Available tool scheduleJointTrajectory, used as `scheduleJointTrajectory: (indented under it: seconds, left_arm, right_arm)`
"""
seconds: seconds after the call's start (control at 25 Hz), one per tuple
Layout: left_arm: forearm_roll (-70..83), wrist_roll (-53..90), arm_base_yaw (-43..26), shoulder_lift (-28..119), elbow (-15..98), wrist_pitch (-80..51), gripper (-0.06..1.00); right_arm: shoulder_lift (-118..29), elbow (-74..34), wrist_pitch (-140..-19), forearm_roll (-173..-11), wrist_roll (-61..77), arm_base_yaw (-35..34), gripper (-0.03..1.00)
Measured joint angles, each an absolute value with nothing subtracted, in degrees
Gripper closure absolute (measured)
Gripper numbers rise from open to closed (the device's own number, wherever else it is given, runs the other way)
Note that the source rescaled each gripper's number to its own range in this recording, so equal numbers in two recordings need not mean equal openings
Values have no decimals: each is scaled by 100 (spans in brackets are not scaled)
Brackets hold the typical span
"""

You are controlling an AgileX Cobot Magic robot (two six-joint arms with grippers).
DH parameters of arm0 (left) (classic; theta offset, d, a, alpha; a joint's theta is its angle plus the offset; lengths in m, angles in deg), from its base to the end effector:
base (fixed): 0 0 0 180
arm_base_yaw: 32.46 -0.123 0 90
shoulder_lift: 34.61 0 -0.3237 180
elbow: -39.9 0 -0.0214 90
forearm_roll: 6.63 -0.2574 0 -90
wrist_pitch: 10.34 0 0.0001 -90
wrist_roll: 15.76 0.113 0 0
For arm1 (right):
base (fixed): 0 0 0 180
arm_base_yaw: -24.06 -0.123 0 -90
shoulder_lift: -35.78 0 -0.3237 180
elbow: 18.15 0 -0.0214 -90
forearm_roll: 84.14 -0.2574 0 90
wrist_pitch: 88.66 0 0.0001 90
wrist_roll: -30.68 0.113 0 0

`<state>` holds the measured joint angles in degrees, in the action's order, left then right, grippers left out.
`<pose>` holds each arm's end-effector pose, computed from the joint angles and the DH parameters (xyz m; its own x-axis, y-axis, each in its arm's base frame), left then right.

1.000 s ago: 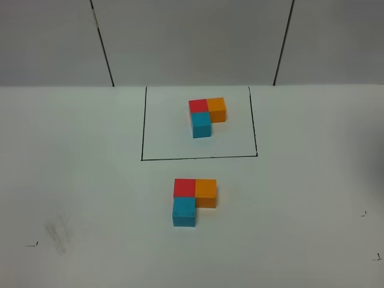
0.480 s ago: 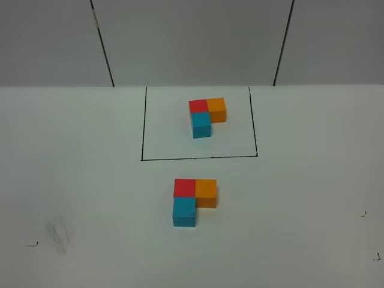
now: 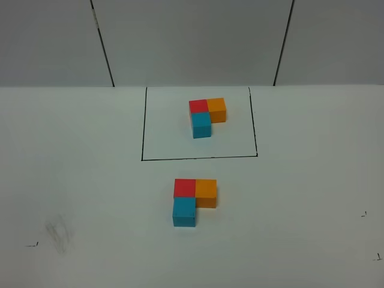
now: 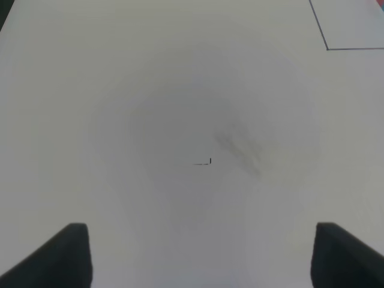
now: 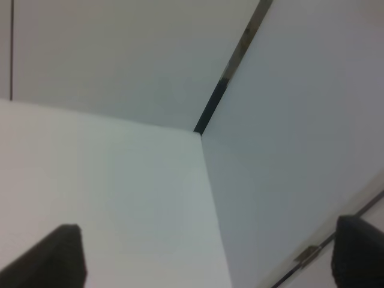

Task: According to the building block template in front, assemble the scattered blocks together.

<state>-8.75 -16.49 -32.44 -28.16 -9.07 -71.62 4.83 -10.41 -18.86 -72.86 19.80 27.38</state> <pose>-0.0210 0.0037 0.2723 -0.4492 0.0052 -0.8934 -0.0264 0.9995 0.0191 -0.0290 -0.0191 0.4691 -0.3594 -0.2310 -0.9042 0.1440 0.9436 -0.2983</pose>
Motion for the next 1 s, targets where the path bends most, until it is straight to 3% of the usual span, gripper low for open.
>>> scheduleJointTrajectory:
  seconds: [0.36, 1.0]
  left_arm:
    - [-875, -1649, -3244, -2816, -907, -7162, 9]
    - [-875, -1649, -3244, -2816, -907, -7162, 9]
  right_arm:
    - [2502, 996, -1824, -8016, 2618, 2738, 28]
    - [2589, 2863, -1934, -8376, 2756, 2738, 29]
